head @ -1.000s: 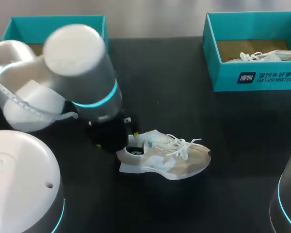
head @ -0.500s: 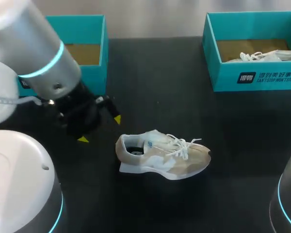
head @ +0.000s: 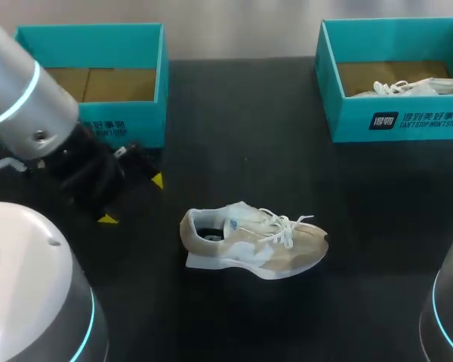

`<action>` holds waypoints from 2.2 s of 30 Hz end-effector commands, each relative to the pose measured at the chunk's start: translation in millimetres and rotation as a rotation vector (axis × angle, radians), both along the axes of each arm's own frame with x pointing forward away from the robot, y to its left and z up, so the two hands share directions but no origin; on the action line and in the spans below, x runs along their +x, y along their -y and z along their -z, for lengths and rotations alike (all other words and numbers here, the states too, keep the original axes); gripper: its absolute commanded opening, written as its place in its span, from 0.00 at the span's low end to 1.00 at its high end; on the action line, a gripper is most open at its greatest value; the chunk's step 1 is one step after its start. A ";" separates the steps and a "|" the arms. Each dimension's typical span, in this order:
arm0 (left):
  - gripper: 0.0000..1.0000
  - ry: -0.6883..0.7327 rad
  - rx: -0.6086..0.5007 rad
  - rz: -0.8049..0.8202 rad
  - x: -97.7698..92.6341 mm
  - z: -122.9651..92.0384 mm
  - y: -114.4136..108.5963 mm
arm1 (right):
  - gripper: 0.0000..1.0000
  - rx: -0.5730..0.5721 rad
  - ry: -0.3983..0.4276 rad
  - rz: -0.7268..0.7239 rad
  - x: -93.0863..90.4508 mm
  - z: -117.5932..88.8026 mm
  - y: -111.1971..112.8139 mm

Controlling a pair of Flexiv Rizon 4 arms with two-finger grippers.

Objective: Take the shoe out of the shoebox, open the shoe tongue, remove and reinsert the insole, then place the shoe into the shoebox

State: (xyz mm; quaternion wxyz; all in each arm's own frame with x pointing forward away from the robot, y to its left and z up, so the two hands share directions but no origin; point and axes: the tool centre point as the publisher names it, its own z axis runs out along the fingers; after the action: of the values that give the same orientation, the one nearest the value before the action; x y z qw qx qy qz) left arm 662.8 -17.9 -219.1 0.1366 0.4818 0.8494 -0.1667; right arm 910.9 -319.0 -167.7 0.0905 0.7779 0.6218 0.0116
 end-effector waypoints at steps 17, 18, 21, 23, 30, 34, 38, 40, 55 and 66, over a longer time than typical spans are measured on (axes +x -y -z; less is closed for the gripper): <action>1.00 -0.545 -0.548 -0.314 25.8 48.7 -55.3 | 1.00 -0.002 0.000 0.001 -0.3 0.2 -0.6; 1.00 -0.545 -0.548 -0.314 25.8 48.7 -55.3 | 1.00 -0.002 0.000 0.001 -0.3 0.2 -0.6; 1.00 -0.545 -0.548 -0.314 25.8 48.7 -55.3 | 1.00 -0.002 0.000 0.001 -0.3 0.2 -0.6; 1.00 -0.545 -0.548 -0.314 25.8 48.7 -55.3 | 1.00 -0.002 0.000 0.001 -0.3 0.2 -0.6; 1.00 -0.712 -0.789 -0.446 34.8 87.7 -72.8 | 1.00 -0.002 0.000 0.001 -0.3 0.2 -0.6; 1.00 -0.762 -0.832 -0.447 33.6 103.3 -71.8 | 1.00 -0.002 0.000 0.001 -0.3 0.2 -0.6; 1.00 -0.804 -0.862 -0.470 33.5 114.2 -67.6 | 1.00 -0.002 0.000 0.001 -0.3 0.2 -0.6; 1.00 -0.818 -0.867 -0.474 33.2 119.1 -66.2 | 1.00 -0.002 0.000 0.001 -0.3 0.2 -0.6; 1.00 -0.909 -0.876 -0.596 34.1 141.8 -62.0 | 1.00 -0.002 0.000 0.001 -0.3 0.2 -0.6; 1.00 -0.962 -0.868 -0.602 29.8 156.3 -22.7 | 1.00 -0.002 0.000 0.001 -0.3 0.2 -0.6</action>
State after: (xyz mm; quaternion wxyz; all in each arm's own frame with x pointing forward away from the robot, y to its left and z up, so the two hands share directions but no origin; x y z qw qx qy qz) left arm 689.8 18.2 -371.8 -0.0335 0.0004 0.7685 -0.6390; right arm 910.9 -318.9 -167.7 0.0905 0.7778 0.6218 0.0116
